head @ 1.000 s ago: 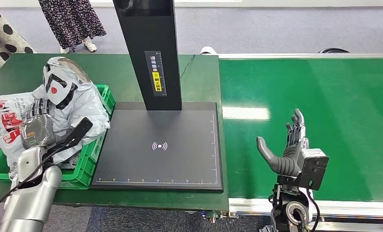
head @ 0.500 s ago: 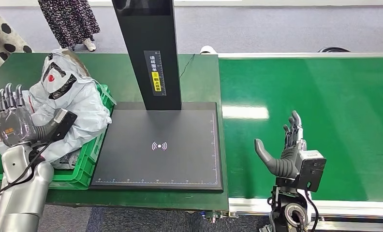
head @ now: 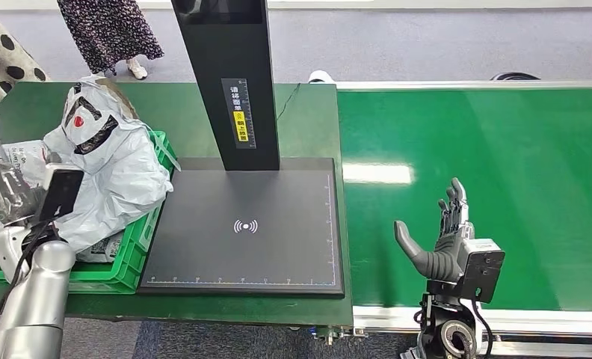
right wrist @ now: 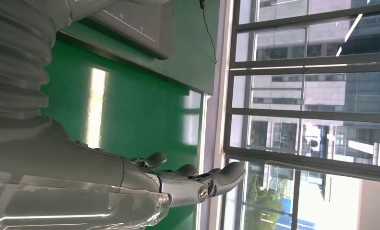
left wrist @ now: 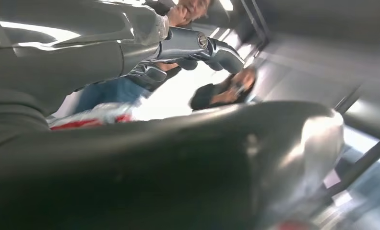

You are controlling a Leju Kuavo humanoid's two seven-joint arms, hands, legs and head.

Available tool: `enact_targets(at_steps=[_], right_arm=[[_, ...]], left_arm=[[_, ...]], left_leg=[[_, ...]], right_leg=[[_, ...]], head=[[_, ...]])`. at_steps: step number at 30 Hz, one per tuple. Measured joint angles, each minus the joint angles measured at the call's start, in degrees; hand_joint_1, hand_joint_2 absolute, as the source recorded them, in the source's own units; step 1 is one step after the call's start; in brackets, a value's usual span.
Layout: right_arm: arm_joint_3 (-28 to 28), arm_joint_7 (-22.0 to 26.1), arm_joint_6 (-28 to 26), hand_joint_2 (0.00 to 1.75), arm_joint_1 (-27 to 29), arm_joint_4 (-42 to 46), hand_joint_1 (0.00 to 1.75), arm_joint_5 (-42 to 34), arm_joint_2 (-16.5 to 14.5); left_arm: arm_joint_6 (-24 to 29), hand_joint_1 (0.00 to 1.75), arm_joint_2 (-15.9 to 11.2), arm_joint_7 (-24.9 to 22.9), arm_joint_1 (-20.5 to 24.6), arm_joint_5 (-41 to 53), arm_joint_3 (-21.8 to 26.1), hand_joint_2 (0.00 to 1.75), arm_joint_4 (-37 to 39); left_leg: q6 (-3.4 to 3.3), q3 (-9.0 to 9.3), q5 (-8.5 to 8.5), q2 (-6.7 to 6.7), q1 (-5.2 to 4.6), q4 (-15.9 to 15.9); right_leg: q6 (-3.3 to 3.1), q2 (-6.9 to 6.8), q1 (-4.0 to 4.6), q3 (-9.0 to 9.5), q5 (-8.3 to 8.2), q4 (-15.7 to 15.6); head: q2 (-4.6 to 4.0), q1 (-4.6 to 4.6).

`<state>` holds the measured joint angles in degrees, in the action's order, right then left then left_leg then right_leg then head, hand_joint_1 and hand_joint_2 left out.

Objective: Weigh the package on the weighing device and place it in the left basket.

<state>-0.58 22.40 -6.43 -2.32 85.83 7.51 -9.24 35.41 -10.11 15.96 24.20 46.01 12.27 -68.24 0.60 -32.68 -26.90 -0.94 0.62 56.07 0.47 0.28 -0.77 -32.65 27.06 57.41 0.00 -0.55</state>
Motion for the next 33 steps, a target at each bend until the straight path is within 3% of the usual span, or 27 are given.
enact_targets(at_steps=[5,9,13,18,23,28,33], right_arm=[[0.51,0.75,-0.08,1.75,-0.37,-0.24,0.0,-0.84,0.19],[1.32,1.8,0.08,1.75,-1.23,-0.76,0.0,-1.01,0.38],[2.21,2.97,1.78,1.75,-1.35,-0.83,0.0,-0.66,0.61],[3.3,3.41,5.22,1.75,-1.64,-0.92,0.0,-0.18,0.96],[4.57,3.45,7.13,1.75,-2.56,-1.43,0.0,1.04,0.98],[5.21,3.42,7.56,1.75,-2.92,-1.6,0.0,1.57,0.92],[5.22,2.21,7.65,1.75,-3.02,-1.85,0.0,1.52,0.91]], left_arm=[[2.04,0.0,2.02,16.66,-3.97,-20.11,-0.11,0.0,-9.15],[1.72,0.0,4.25,23.23,-7.84,-28.05,-1.84,0.0,-17.92],[-2.86,0.0,6.11,24.3,-11.78,-33.09,-5.91,1.75,-26.23],[-20.52,0.0,8.32,22.98,-14.21,-41.79,-11.75,1.75,-31.86],[-37.86,0.0,10.67,19.11,-15.39,-47.67,-17.45,1.75,-32.34],[-46.55,0.0,12.92,15.0,-15.62,-49.32,-21.67,1.75,-29.7],[-50.19,0.0,14.62,11.29,-15.3,-49.58,-24.76,1.75,-23.57]], left_leg=[[0.03,-0.01,-0.04,0.02,0.0,0.0],[0.03,-0.01,-0.05,0.02,0.0,0.01],[0.03,-0.01,-0.06,0.0,0.0,0.01],[0.02,-0.02,-0.07,0.01,0.0,0.01],[0.02,-0.02,-0.07,0.01,0.0,0.02],[0.01,-0.02,-0.08,0.0,0.0,0.02],[0.0,-0.02,-0.09,0.01,0.0,0.02]], right_leg=[[0.0,0.02,0.0,-0.03,0.0,0.0],[0.0,0.03,-0.01,-0.04,0.0,0.0],[0.0,0.03,-0.01,-0.05,0.0,-0.01],[0.0,0.03,-0.01,-0.03,0.0,-0.01],[0.01,0.03,-0.01,-0.03,-0.01,-0.01],[0.01,0.02,-0.02,-0.05,-0.01,-0.01],[0.01,0.03,-0.02,-0.05,-0.01,-0.01]], head=[[0.0,0.0],[0.0,0.01],[0.0,0.0],[0.0,-0.01],[0.0,0.0],[0.0,0.0],[0.0,-0.01]])
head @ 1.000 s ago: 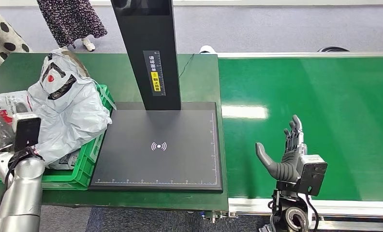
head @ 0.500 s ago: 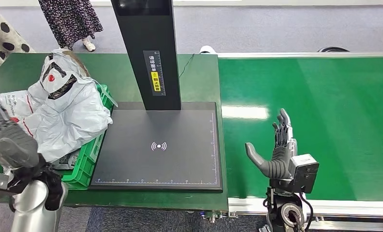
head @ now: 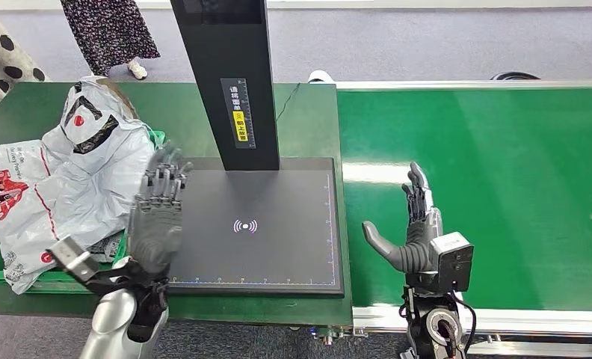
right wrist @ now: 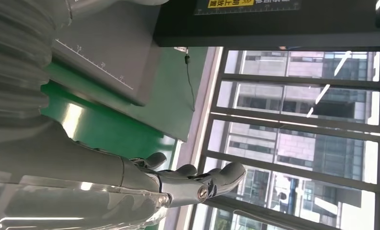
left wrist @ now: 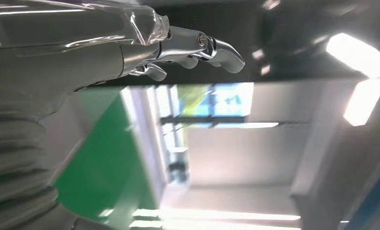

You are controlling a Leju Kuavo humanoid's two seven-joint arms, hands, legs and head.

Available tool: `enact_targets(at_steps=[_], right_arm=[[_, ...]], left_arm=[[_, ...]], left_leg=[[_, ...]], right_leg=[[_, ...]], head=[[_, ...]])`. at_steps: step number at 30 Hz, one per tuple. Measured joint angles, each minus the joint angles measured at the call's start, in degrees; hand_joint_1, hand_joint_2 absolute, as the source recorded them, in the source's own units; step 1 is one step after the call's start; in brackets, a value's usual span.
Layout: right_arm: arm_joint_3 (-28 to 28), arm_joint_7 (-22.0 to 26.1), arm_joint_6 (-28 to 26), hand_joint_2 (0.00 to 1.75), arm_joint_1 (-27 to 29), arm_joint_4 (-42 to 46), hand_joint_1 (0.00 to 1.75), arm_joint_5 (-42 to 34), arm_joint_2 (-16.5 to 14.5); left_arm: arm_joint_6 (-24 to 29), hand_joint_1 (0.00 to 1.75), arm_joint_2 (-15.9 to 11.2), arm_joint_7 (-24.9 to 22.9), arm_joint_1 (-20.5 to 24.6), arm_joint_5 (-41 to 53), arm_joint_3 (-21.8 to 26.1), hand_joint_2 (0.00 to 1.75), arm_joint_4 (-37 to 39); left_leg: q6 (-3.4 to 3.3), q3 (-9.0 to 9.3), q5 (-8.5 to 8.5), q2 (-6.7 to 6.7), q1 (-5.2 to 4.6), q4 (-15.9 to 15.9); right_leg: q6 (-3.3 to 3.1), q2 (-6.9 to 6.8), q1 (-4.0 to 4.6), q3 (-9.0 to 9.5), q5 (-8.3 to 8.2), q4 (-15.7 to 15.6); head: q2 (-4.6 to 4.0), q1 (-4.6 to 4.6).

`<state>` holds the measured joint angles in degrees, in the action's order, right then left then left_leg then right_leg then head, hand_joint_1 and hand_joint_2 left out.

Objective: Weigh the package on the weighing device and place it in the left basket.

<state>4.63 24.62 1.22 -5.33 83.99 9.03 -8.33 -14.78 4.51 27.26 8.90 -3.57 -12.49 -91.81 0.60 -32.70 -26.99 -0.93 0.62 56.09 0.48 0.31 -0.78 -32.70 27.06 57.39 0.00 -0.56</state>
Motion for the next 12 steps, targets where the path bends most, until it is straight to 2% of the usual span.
enact_targets(at_steps=[7,12], right_arm=[[0.0,-4.47,0.49,1.75,-1.27,-3.87,0.0,-0.22,-0.08],[0.09,-5.37,2.11,1.75,-1.87,-6.85,0.0,-1.6,-0.12]], left_arm=[[-0.72,0.0,1.71,-1.89,1.23,-0.19,-1.97,1.75,12.16],[1.68,0.0,2.25,-1.21,2.73,1.56,-2.2,1.75,20.28]], left_leg=[[0.0,0.0,0.0,0.0,0.0,0.0],[0.0,0.0,0.0,0.0,0.0,0.0]], right_leg=[[0.0,0.0,0.0,0.01,0.0,0.0],[0.0,0.0,0.0,0.0,0.0,0.0]], head=[[0.0,0.01],[0.0,0.0]])
